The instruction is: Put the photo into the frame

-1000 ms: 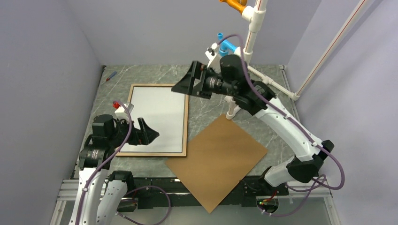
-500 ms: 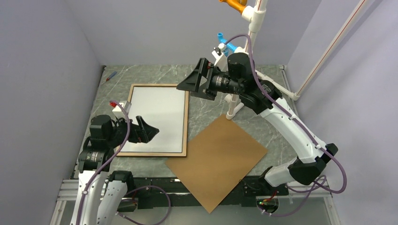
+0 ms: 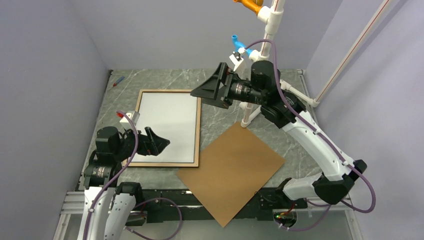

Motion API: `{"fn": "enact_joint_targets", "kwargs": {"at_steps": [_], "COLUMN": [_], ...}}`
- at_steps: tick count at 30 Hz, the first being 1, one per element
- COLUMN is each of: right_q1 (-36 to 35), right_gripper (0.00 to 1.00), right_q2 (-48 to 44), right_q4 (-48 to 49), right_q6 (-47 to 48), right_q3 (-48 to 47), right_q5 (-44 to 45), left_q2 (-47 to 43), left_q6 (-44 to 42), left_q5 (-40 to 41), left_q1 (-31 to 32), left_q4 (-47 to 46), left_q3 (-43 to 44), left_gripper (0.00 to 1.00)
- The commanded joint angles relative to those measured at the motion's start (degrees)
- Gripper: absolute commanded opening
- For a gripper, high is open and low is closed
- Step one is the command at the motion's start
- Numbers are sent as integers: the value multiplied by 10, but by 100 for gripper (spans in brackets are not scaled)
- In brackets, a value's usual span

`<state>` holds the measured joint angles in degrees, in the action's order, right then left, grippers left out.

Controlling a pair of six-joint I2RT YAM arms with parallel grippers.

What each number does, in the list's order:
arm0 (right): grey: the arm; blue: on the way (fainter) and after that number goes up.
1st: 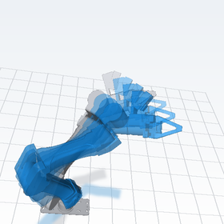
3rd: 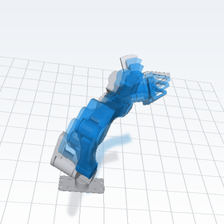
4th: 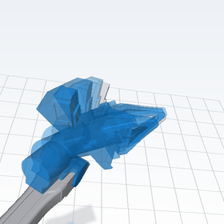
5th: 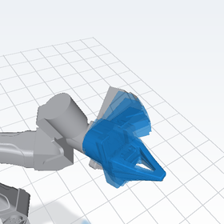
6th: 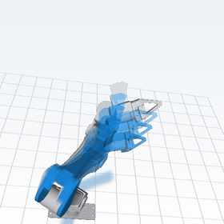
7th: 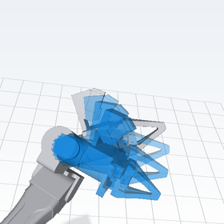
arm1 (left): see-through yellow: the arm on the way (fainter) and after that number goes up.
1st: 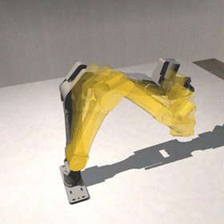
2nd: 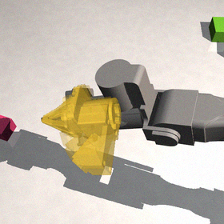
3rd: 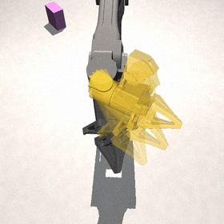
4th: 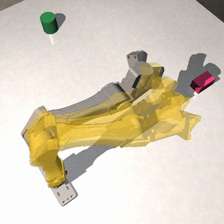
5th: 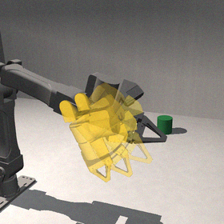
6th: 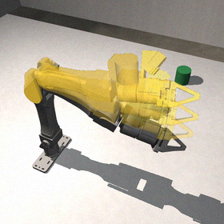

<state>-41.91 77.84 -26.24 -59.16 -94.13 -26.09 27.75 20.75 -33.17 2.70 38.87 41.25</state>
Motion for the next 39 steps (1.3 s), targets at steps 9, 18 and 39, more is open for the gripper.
{"fn": "enact_joint_targets", "kwargs": {"at_steps": [9, 18, 39], "right_q1": [16, 25, 99], "right_gripper": [100, 100, 100], "right_q2": [-38, -50, -233], "right_q4": [56, 76, -131], "right_q6": [-20, -31, 59], "right_q3": [24, 36, 465], "right_q5": [-31, -54, 77], "left_q2": [-1, -11, 60], "left_q6": [20, 26, 85], "left_q5": [-22, -24, -60], "left_q1": [-3, -3, 39], "left_q4": [-24, -21, -68], "left_q3": [-18, -26, -95], "left_gripper": [100, 99, 99]}}
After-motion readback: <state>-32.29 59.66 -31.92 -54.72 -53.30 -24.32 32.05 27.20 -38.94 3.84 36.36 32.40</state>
